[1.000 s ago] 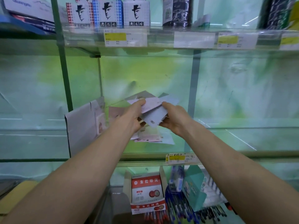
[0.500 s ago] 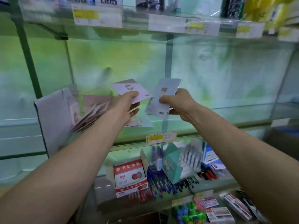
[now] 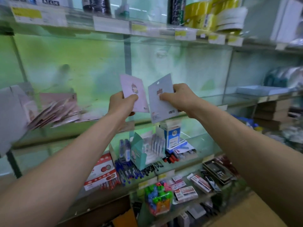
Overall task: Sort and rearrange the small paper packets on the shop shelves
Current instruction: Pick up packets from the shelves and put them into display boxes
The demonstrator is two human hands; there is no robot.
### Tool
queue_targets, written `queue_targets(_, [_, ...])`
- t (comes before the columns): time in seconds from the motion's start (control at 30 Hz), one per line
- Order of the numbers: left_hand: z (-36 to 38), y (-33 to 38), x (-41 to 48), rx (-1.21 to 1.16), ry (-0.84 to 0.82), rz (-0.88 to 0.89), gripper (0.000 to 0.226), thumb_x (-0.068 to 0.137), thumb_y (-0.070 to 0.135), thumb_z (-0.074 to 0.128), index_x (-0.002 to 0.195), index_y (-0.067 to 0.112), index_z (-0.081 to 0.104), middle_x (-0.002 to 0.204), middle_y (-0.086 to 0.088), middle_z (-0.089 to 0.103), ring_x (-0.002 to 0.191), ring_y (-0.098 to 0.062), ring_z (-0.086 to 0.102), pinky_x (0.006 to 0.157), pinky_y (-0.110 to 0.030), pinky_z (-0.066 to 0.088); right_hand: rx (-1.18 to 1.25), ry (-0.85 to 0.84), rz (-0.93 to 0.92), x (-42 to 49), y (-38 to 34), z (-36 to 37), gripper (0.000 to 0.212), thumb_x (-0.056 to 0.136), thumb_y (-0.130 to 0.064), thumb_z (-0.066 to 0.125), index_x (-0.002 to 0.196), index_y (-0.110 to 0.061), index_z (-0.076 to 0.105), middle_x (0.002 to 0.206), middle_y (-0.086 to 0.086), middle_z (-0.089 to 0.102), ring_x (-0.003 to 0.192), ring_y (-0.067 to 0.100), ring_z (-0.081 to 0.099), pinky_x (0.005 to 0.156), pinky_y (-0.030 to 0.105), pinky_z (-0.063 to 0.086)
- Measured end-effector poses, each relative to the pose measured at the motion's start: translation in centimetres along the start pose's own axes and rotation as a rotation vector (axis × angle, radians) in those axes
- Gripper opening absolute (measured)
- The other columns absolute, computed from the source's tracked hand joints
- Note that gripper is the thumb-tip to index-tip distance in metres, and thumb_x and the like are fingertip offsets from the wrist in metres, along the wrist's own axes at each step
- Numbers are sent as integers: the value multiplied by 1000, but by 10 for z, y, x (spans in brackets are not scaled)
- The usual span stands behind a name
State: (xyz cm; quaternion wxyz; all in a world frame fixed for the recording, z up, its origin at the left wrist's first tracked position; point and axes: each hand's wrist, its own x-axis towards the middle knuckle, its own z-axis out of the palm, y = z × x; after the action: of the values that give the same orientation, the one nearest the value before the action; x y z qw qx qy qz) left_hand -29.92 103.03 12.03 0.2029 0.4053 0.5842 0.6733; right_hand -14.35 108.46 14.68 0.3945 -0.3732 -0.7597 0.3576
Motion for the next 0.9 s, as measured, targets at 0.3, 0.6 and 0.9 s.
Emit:
queue_targets(0.3, [90,-6,-82,535,-281,218,28,90,19,54,62,14,52,64,-5,56,62,-24,52,53,-26,34,-499,6,120,-91,48,-94,33,91,-24,55,100,6,65,94,20,68,87,35,66,72,41,54])
queue_targets(0.6, [194,-31,-159,1223,-541,514,23,89,17,49,67,14,44,82,-9,61,89,-32,61,78,-37,43,-946,12,363,-186,111,-171,25,93,-31,51,88,-7,51,87,11,47,84,30,53,66,31,37])
queue_targets(0.9, [265,-60,-239,1462,-654,735,25,87,14,51,108,16,64,114,-8,62,110,-27,58,96,-39,33,-975,44,640,-264,169,-218,18,95,-29,49,94,-12,56,69,1,46,73,26,52,66,34,42])
